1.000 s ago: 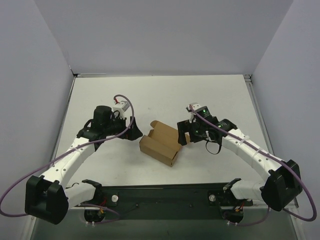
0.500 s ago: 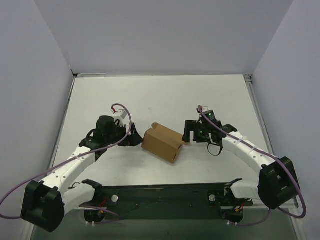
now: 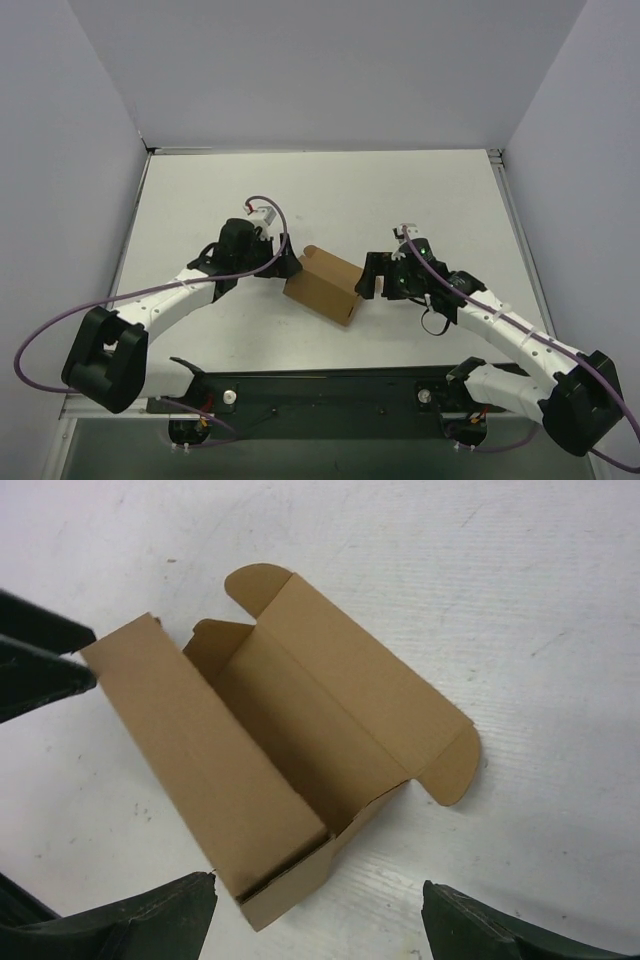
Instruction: Fold the paper box
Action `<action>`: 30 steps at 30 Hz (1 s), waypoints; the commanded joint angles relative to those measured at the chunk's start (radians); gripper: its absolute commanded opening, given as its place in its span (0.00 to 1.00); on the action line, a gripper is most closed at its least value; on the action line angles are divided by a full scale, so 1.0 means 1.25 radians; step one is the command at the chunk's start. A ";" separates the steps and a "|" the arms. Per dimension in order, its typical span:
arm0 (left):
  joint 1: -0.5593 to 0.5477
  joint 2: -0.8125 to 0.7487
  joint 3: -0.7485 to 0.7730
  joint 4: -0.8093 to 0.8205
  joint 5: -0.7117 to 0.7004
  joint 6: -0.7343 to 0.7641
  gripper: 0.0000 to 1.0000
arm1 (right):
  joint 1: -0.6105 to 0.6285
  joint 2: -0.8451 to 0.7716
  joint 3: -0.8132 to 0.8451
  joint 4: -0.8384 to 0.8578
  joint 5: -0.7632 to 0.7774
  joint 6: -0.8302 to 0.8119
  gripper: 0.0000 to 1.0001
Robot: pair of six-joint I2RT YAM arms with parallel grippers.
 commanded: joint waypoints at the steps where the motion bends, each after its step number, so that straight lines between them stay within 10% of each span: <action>1: -0.019 0.046 0.072 0.062 -0.052 0.046 0.98 | 0.038 -0.001 0.016 -0.005 0.029 0.027 0.85; 30: -0.116 0.236 0.122 -0.008 -0.208 0.135 0.97 | -0.130 0.232 -0.061 0.217 -0.083 0.248 0.87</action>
